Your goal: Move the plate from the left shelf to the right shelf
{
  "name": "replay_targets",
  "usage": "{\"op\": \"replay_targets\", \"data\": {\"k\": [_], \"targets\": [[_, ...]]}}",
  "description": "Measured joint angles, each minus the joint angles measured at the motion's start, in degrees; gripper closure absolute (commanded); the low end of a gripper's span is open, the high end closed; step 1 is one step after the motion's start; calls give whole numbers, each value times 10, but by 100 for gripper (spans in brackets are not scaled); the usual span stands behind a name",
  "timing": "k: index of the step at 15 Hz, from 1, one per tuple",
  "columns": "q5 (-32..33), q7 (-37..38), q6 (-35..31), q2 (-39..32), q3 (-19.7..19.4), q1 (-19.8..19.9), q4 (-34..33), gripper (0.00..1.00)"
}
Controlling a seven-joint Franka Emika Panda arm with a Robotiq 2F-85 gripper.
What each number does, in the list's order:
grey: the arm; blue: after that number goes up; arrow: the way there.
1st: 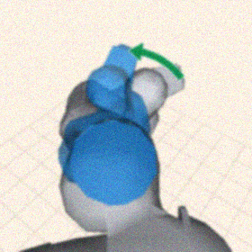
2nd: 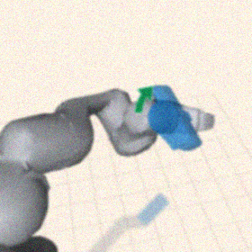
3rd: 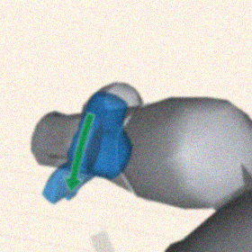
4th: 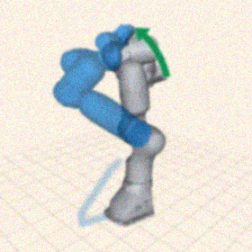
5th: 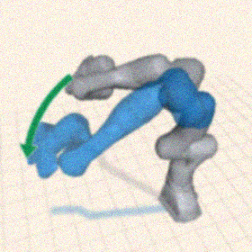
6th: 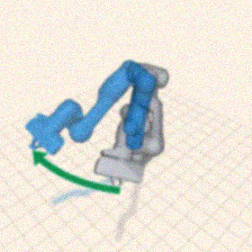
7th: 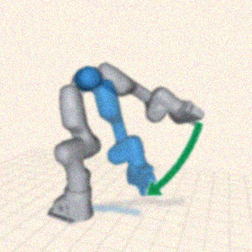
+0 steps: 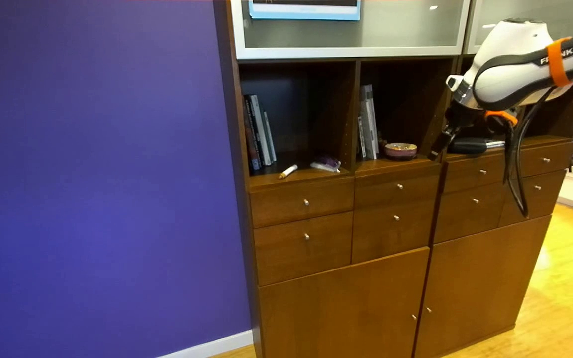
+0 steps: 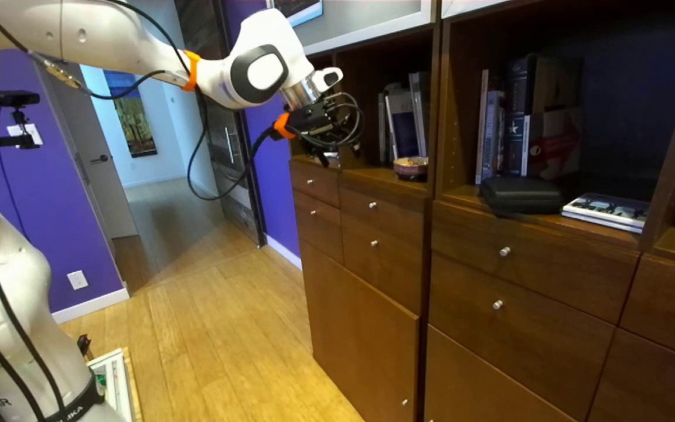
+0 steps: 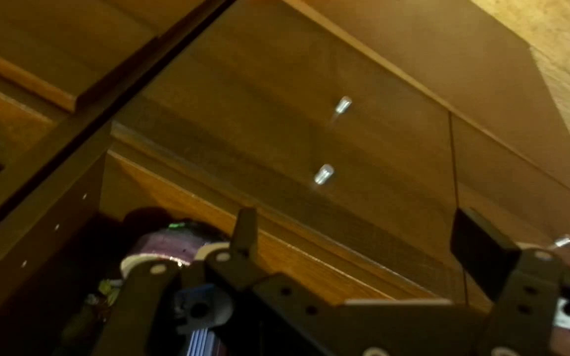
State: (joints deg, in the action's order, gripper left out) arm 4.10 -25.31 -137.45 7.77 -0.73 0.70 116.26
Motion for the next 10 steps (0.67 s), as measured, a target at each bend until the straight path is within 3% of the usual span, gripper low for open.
{"op": "replay_targets", "data": {"k": [3,7,10], "targets": [[-74,-10,54,51,-17,-3,42,0],[-161,-53,77,83,-51,-15,81,0],[-179,-72,73,87,-63,-20,97,0]]}}
